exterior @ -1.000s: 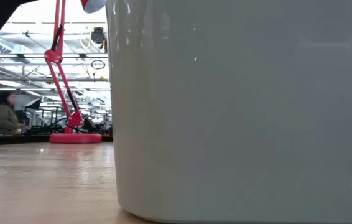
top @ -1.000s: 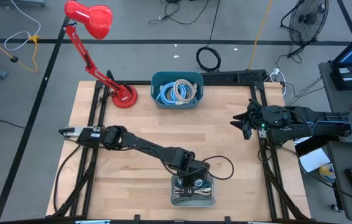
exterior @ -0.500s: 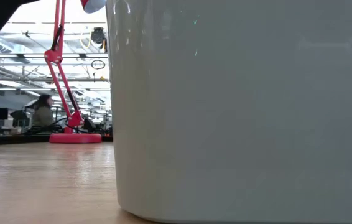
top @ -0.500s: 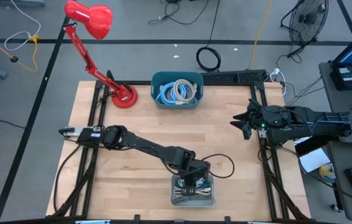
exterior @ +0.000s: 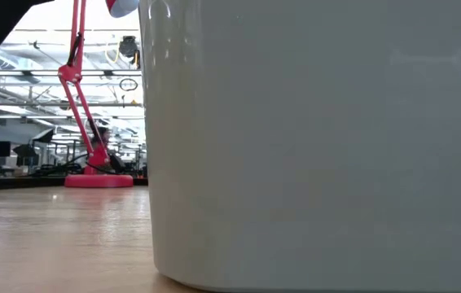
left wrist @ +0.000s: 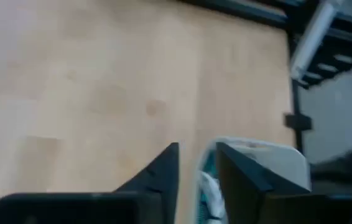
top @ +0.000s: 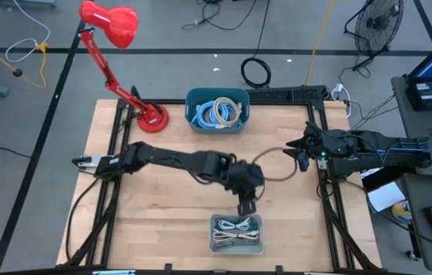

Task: Pick & Place USB Port
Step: Return to Home Position

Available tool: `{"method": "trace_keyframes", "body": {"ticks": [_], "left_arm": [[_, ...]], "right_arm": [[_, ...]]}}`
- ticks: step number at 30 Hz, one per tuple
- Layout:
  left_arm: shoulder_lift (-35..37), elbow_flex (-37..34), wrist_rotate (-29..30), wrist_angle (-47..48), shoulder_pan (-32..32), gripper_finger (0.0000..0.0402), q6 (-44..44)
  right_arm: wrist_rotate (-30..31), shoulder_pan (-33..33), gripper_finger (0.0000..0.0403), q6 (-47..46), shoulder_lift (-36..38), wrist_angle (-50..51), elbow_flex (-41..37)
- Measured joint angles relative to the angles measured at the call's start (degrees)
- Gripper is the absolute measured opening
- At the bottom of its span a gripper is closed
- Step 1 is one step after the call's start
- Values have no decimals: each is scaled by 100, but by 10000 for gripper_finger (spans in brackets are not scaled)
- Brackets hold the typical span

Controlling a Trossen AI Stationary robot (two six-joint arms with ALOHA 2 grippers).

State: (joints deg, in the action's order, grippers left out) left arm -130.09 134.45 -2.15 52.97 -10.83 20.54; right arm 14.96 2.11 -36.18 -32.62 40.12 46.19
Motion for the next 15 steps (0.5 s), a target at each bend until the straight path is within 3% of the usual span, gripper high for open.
{"method": "trace_keyframes", "body": {"ticks": [6,15], "left_arm": [[317,0,496,682,253,10,-496],[550,-41,520,1330,644,2,-1189]], "right_arm": [[7,-10,171,84,53,42,0],[29,-26,171,282,61,39,2]]}}
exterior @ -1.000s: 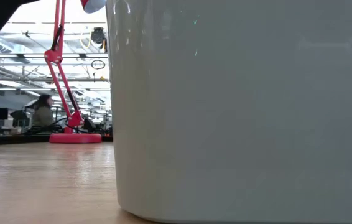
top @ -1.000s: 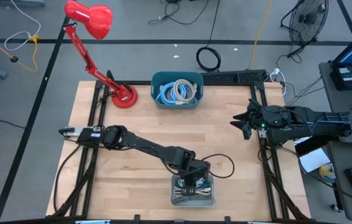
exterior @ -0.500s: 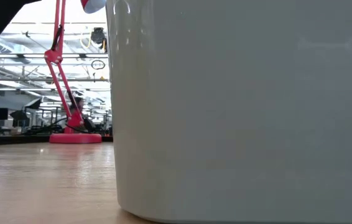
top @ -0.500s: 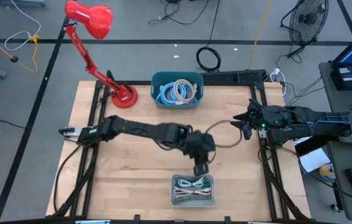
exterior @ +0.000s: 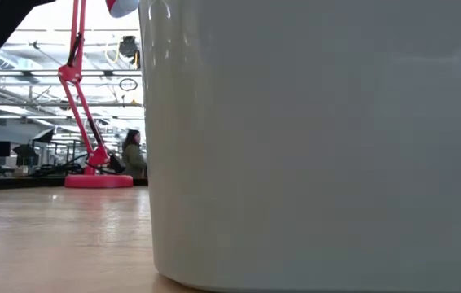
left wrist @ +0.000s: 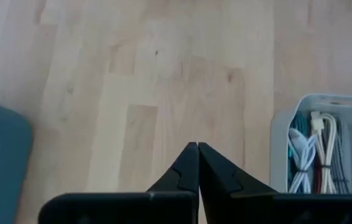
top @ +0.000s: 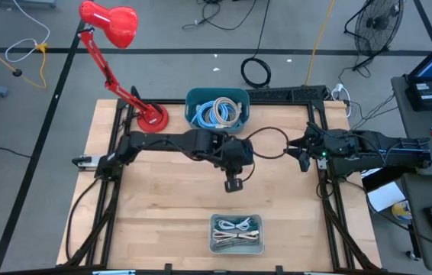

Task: Pick & Place USB Port
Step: Return to Home Position

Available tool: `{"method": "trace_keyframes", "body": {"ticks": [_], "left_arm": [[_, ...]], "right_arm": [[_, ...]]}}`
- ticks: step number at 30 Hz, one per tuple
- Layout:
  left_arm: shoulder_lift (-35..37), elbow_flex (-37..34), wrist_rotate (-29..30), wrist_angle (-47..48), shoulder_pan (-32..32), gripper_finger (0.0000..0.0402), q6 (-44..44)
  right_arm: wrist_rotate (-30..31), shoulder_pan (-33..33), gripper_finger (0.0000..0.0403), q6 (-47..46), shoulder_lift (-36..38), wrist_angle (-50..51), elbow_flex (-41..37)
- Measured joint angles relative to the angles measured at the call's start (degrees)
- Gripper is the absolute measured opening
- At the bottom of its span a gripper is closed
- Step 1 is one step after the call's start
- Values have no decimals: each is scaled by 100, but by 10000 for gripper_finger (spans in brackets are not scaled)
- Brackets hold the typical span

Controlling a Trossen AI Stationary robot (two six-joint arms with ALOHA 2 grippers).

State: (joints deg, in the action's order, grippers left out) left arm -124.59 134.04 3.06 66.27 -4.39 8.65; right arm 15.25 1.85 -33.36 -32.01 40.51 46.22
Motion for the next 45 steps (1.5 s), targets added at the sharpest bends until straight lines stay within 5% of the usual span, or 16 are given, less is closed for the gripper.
{"method": "trace_keyframes", "body": {"ticks": [6,17,25,30,40,45], "left_arm": [[811,-1181,-42,-351,203,1,-124],[4560,-6411,167,-4010,748,1,994],[6727,-9548,-100,-6453,1030,0,1362],[7510,-11053,-308,-7539,1028,0,1547],[7934,-12473,551,-7510,1225,1,1638],[7930,-13336,617,-9067,1235,1,2058]], "right_arm": [[13,0,171,-39,-2,-62,0],[457,0,171,-169,-2,-255,0],[449,0,171,-103,-2,-258,0],[427,0,171,-28,-2,-233,0],[434,0,171,137,-2,-213,0],[449,0,171,151,-4,-212,0]]}}
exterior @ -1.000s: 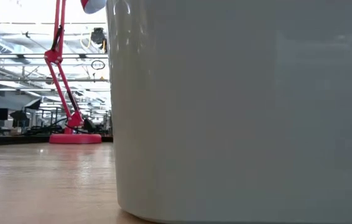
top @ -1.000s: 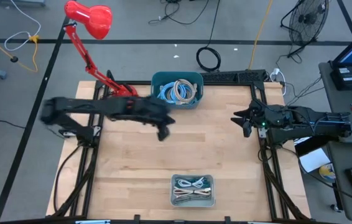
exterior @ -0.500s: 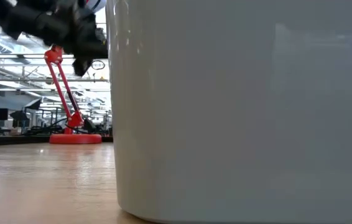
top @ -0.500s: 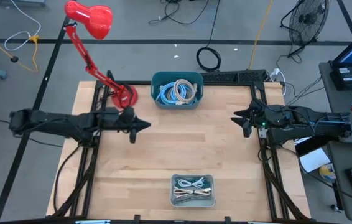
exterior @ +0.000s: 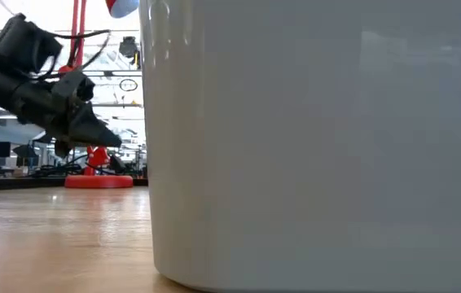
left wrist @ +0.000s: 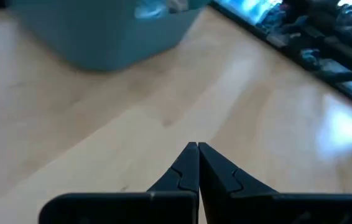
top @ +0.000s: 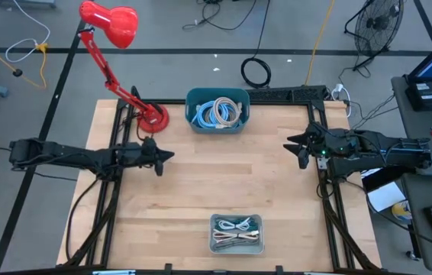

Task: Pick & Place USB Port
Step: Return to Home Position

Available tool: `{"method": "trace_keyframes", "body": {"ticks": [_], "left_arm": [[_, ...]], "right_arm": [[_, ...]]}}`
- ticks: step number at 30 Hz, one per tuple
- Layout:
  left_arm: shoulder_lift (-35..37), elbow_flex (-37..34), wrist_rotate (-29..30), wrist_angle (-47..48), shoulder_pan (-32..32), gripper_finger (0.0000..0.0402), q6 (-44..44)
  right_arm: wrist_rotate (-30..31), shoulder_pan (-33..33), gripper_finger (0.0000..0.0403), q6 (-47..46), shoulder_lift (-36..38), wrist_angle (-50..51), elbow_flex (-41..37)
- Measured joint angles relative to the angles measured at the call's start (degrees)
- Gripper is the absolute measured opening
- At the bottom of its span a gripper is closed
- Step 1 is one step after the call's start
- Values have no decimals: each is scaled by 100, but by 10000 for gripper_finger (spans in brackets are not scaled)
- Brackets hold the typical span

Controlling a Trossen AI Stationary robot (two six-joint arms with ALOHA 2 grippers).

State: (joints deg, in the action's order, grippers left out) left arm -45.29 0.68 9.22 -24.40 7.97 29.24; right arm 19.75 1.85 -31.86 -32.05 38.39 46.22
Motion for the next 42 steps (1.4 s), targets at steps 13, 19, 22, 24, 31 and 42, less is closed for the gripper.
{"method": "trace_keyframes", "body": {"ticks": [13,19,22,24,31,42], "left_arm": [[824,27,433,334,20,1,-601],[2119,27,352,1559,-8,1,-871],[2800,27,34,2045,-7,1,-1128],[3240,38,-196,2285,-7,1,-1304],[4361,40,-771,2397,0,1,-2080],[4412,36,-359,2371,438,3,-1854]], "right_arm": [[-9,-2,171,-192,2,-7,0],[-26,0,171,-195,2,-7,0],[-26,-2,171,-195,2,-7,0],[-26,-2,171,-195,2,-7,0],[-28,-2,171,-343,1,-16,0],[-22,-2,171,-347,0,-25,0]]}}
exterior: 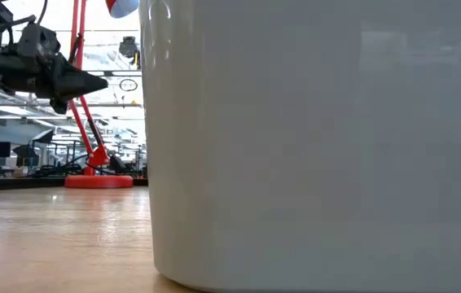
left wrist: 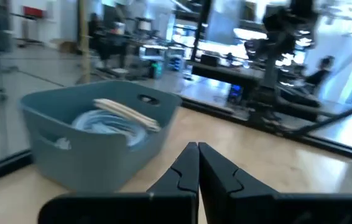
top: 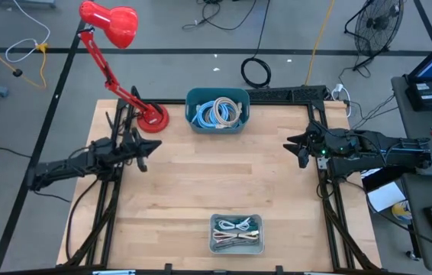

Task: Pick & Place USB Port
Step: Return to Home Position

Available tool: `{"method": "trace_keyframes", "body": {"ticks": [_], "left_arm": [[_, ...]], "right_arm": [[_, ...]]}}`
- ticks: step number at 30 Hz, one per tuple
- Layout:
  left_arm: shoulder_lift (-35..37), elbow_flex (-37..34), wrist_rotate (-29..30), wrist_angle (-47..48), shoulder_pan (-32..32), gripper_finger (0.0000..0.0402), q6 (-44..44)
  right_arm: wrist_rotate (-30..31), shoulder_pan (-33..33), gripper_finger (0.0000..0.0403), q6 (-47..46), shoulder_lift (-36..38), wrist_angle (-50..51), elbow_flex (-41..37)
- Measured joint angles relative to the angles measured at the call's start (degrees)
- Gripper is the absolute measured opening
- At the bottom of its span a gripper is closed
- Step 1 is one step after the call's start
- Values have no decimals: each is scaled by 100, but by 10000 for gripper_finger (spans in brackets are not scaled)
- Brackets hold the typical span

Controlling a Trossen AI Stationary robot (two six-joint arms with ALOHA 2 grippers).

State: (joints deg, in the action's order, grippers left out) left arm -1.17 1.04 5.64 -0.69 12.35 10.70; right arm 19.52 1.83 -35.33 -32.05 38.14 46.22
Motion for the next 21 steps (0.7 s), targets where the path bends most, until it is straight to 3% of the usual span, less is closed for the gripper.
{"method": "trace_keyframes", "body": {"ticks": [7,13,21], "left_arm": [[-9,2,-172,-4,209,12,296],[-45,-10,-1701,-129,163,15,96],[-70,-10,-1763,-150,-215,5,11]], "right_arm": [[1,0,171,10,2,1,0],[5,0,171,65,-1,23,0],[8,0,171,145,-1,27,0]]}}
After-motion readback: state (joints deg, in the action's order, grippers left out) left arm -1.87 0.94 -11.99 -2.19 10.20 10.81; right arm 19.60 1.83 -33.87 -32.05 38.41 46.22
